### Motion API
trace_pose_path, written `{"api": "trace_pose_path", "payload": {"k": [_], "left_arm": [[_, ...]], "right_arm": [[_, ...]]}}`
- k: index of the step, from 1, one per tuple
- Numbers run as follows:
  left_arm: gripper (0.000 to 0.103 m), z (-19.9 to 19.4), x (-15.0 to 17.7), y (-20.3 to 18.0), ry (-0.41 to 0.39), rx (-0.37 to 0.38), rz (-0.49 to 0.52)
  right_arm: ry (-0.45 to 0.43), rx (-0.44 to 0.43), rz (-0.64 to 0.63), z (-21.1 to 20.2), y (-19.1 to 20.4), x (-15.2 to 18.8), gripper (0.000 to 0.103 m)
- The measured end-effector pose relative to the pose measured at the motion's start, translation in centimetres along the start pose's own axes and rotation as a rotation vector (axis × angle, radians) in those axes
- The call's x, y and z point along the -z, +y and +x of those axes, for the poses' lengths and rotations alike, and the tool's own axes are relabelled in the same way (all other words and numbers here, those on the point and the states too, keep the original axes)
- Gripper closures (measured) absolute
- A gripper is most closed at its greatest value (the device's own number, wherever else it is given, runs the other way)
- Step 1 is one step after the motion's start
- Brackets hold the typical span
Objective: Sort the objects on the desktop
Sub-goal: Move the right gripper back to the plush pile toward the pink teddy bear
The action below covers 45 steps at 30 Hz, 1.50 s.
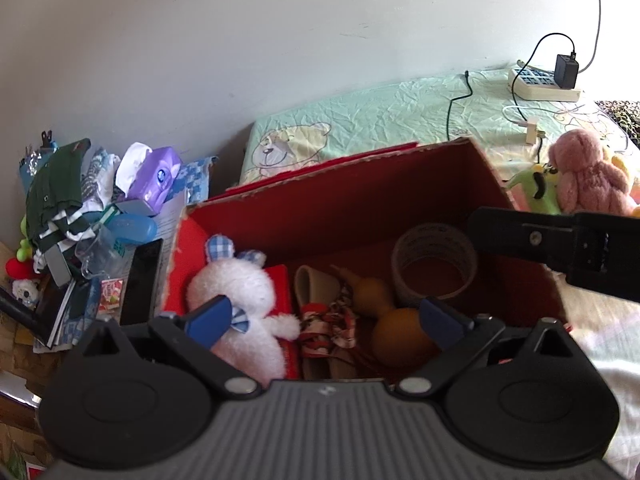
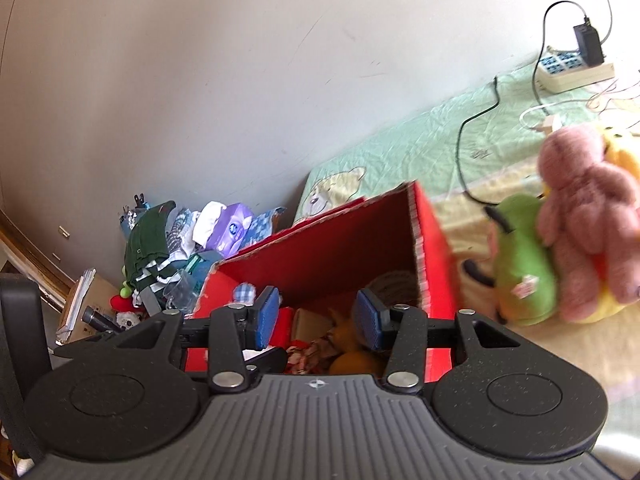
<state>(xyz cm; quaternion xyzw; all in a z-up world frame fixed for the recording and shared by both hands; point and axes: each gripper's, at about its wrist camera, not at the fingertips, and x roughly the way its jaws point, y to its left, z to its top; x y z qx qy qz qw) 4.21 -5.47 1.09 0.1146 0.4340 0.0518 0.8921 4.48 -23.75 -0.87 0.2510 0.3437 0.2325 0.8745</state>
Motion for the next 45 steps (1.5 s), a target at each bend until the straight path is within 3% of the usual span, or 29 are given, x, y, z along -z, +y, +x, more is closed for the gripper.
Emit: {"api": "trace_pose_path", "payload": {"k": [20,28,32,39,45], "left_arm": [[0.002,-2.2,-3.8,-12.5,0.000,-0.025,0.031],[0.002,-2.6,-4.5,-17.2,-0.012,0.009,0.061],[0.002,-2.6,-4.5,-19.6,-0.026,0.062,0.081],[0.002,-0.7,-4.3,-21.8,-0.062,0.277,-0.003],[0.003,1.5,-4.7,-21.5,-0.107,0.291,-0.046]], "right_arm": [[0.010,0.024,0.016,-5.9,-9.5,-4.0,0.055],[0.008,0.056,0.030,-7.9,-13.3,-4.7,0.055],[-0.001,0.087,0.047,-9.1,-15.6,-5.1,0.055],[-0.014,0.126,0.102,-10.0,-19.7,-5.4,0.056],[-0.025,0.096,0.141,-9.5,-21.6,-6.3,0.057]]}}
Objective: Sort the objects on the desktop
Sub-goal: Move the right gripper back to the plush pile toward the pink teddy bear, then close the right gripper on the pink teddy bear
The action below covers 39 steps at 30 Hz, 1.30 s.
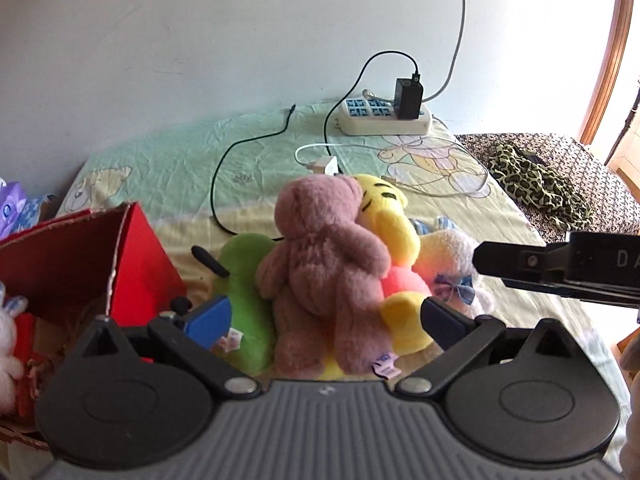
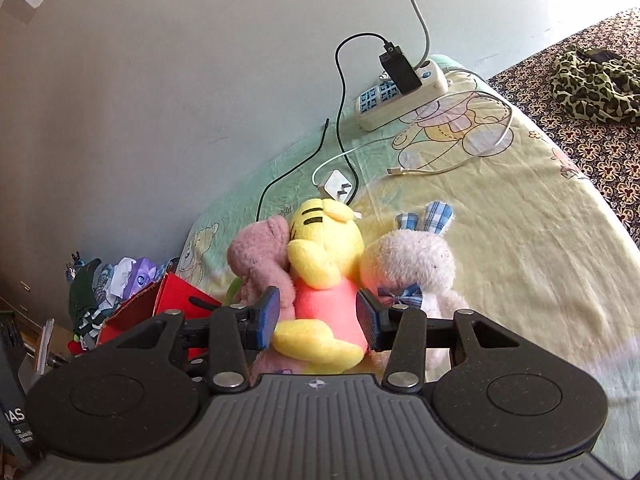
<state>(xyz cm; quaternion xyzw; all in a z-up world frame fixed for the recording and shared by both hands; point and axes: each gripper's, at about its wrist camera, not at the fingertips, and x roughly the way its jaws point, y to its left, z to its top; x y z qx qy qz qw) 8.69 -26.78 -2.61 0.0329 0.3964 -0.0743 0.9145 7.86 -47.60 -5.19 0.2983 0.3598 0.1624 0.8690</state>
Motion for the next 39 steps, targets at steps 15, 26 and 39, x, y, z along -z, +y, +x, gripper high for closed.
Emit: {"api": "trace_pose_path", "payload": {"k": [15,26,39], "left_arm": [[0.023,3.4,-1.0,1.7,-0.011,0.178,-0.027],[0.015,5.8,-1.4,2.1,0.009,0.207,-0.041],[0.018,4.3,-0.8,0.9,0.023,0.265,-0.026]], "right_arm": [[0.069,-0.155,-0.184,7.3,3.4,-1.7,0.058],[0.174,-0.186,-0.084,10.4,1.2,-1.7,0.065],[0.182,-0.242,-0.031,7.7,0.7,-1.5,0.077]]}}
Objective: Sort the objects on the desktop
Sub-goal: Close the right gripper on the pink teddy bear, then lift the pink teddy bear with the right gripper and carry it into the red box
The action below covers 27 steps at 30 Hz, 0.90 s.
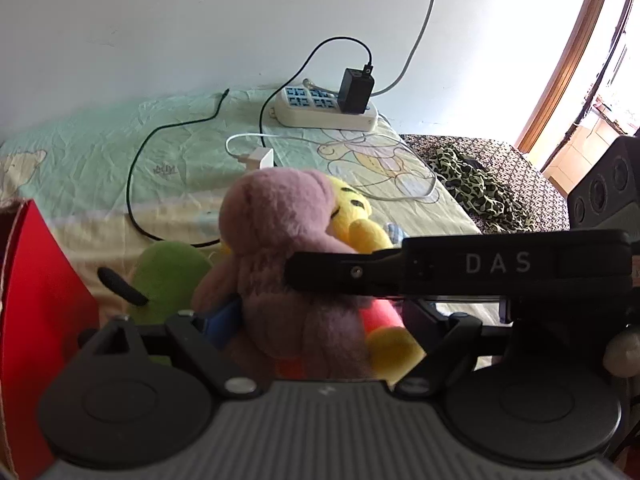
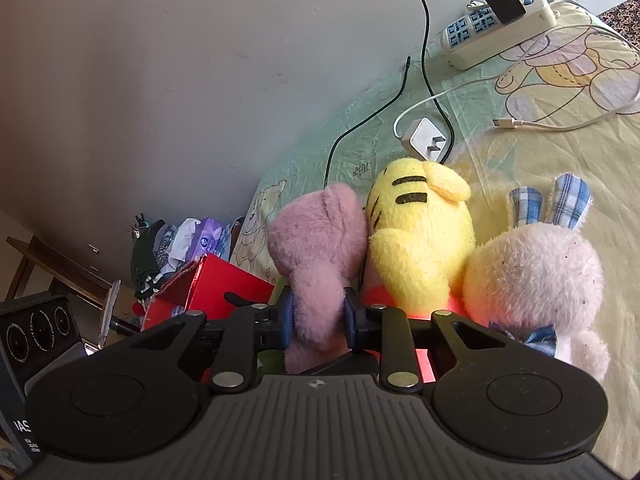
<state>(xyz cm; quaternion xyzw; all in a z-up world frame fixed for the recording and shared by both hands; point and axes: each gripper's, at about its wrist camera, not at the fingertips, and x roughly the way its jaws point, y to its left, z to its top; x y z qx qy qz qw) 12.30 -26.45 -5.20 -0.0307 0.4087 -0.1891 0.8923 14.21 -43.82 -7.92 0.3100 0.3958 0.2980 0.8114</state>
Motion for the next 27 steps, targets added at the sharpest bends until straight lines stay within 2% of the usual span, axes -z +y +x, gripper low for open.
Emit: {"api": "trace_pose_path", "payload": {"k": [11,27], "left_arm": [[0.020,-4.1,2.4,-2.5,-0.025,0.035,0.003],[0.020,-9.8,6.2,-3.8,-0.051,0.079,0.008]], "right_arm": [[0.006,0.022,-0.142,-3.8,2.9,2.8,0.078],[0.000,0.028,-0.149,-6.4,6.1,7.2,0.078]]}}
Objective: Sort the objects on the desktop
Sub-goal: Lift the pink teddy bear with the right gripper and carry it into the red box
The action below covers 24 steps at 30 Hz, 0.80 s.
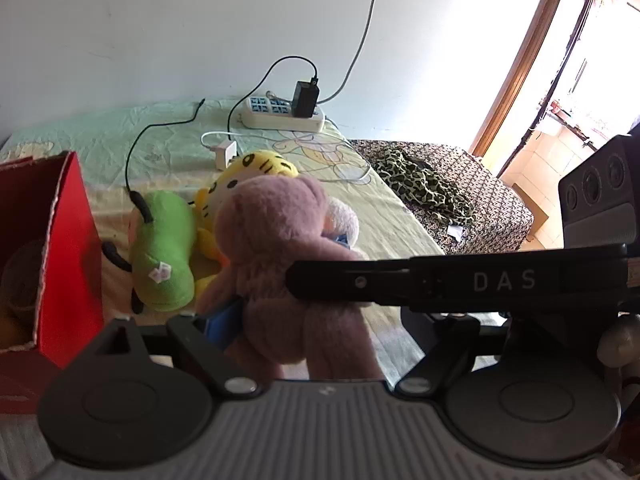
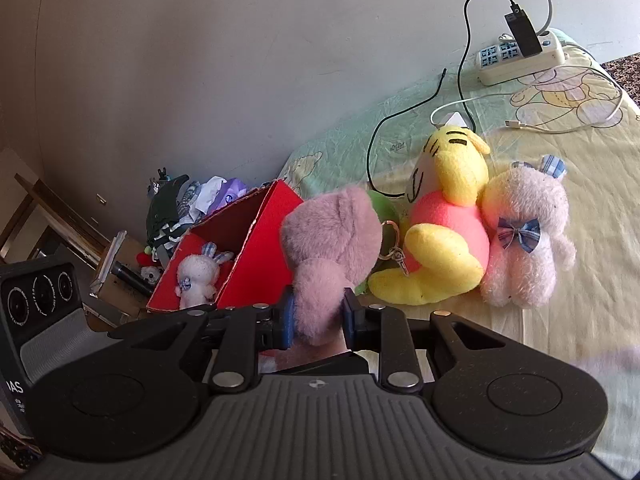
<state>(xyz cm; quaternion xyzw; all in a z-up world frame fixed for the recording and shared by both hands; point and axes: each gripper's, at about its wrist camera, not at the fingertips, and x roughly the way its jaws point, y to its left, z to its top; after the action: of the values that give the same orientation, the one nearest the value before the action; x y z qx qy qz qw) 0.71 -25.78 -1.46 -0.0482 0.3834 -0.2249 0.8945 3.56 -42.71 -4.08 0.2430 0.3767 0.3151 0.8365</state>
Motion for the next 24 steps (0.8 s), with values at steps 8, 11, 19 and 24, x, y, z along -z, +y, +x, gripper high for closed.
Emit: {"api": "trace_pose_path", "payload": {"k": [8,11,19,24], "left_arm": [[0.020,-2.1,-0.2,2.0,0.031,0.016,0.058],[0.020,-3.5,-0.5,2.7,0.015,0.026,0.096],[0.020,-7.7,-2.3,5.9,-0.085,0.044,0.148],[0.020,-10.0,-3.4,8.6,-0.159,0.010,0.156]], "right_arm": [[-0.075,0.026,0.031,0.7,3.2,1.8,0.078],[-0.109,0.025,0.031,0.8,4.7,1.8,0.078],[-0.193,0.007,-0.016,2.4,9.3,0.3,0.078],[-0.216,-0.030,-0.058,4.8,12.0,-1.1,0.077]]}}
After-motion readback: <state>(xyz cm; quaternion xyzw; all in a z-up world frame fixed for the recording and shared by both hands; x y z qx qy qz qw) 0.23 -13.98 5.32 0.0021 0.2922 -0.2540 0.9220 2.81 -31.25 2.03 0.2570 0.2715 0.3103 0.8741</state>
